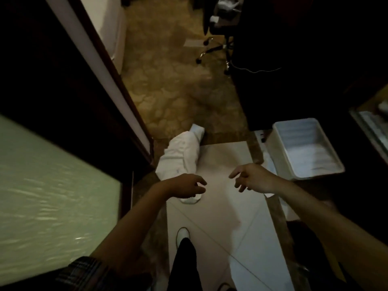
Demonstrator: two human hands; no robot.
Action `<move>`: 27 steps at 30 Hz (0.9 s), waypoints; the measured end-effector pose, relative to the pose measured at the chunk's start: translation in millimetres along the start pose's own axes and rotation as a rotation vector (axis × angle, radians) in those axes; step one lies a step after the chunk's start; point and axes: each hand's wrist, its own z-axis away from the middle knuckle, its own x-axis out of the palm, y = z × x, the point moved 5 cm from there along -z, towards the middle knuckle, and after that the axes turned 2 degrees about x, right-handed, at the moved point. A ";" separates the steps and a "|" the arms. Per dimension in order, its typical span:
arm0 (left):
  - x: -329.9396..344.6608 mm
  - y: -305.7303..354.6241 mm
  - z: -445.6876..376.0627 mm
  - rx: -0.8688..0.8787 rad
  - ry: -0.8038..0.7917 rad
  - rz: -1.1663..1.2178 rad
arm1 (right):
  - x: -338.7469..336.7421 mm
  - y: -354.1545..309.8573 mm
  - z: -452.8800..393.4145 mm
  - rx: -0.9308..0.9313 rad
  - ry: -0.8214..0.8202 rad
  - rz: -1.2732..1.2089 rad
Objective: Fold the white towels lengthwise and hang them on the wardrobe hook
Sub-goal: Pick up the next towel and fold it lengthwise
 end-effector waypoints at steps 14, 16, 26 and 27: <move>-11.9 -151.1 -113.0 -0.115 0.087 0.231 | 79.0 -7.7 -182.8 0.094 -0.105 -0.021; 7.2 -174.5 -140.9 -0.139 0.088 0.263 | 97.4 10.1 -210.8 0.107 -0.128 -0.019; 116.5 -313.7 -283.0 -0.229 0.128 0.307 | 213.6 146.1 -367.6 0.105 -0.159 0.039; 125.7 -329.3 -296.3 -0.234 0.131 0.294 | 227.4 159.8 -384.1 0.104 -0.162 0.047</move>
